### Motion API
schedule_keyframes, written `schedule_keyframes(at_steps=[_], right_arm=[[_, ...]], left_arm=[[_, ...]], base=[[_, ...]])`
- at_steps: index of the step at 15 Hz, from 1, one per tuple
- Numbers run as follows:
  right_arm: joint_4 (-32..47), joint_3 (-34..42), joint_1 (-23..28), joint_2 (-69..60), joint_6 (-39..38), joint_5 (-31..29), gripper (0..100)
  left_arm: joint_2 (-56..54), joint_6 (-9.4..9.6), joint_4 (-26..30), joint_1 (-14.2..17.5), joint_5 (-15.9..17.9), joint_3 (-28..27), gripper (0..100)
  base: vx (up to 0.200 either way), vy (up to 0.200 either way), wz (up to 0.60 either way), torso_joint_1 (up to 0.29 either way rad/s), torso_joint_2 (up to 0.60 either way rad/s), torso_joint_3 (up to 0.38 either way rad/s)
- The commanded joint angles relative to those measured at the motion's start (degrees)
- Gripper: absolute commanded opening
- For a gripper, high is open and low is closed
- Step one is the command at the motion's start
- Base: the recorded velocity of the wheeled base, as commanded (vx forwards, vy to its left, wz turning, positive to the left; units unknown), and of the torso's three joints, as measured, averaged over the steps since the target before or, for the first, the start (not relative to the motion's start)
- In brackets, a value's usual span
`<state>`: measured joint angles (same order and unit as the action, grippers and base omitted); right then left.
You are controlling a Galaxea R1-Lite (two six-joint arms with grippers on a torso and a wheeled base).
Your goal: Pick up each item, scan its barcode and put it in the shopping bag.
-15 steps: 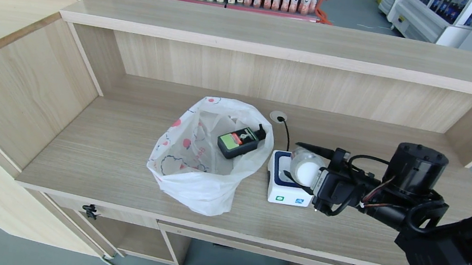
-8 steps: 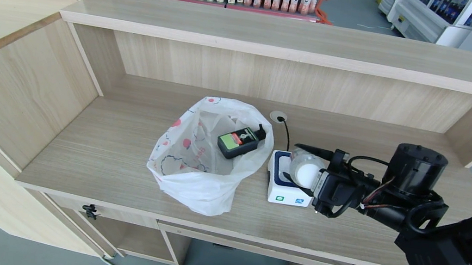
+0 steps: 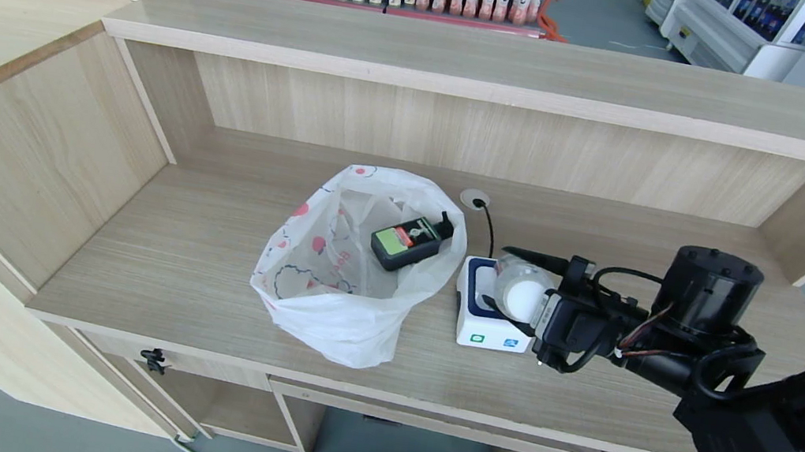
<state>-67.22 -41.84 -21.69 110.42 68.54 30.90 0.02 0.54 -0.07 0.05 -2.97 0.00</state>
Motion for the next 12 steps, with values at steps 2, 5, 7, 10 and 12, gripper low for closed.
schedule_keyframes(at_steps=[2,5,7,10,12], right_arm=[[-0.02,0.0,-0.02,-0.12,0.02,0.03,0],[-0.02,-0.35,-0.02,-0.21,0.02,0.03,0],[-0.02,-1.32,-0.02,-0.21,0.02,0.03,0],[-0.54,-1.58,-0.02,-0.12,0.02,0.03,0],[-0.63,-1.58,-0.02,0.14,0.02,0.03,0]], left_arm=[[-0.02,-0.01,-0.01,0.04,-0.01,0.0,100],[-0.02,-0.01,-0.01,0.04,-0.01,0.0,100],[-0.02,-0.01,-0.01,0.04,-0.01,0.0,100],[-0.02,-0.01,-0.01,0.04,-0.01,0.0,100],[-0.02,-0.01,-0.01,0.04,-0.01,0.0,100]], base=[[0.0,0.0,0.0,0.0,0.0,0.0],[0.0,0.0,0.0,0.0,0.0,0.0],[0.0,0.0,0.0,0.0,0.0,0.0],[0.0,0.0,0.0,0.0,0.0,0.0],[0.0,0.0,0.0,0.0,0.0,0.0]])
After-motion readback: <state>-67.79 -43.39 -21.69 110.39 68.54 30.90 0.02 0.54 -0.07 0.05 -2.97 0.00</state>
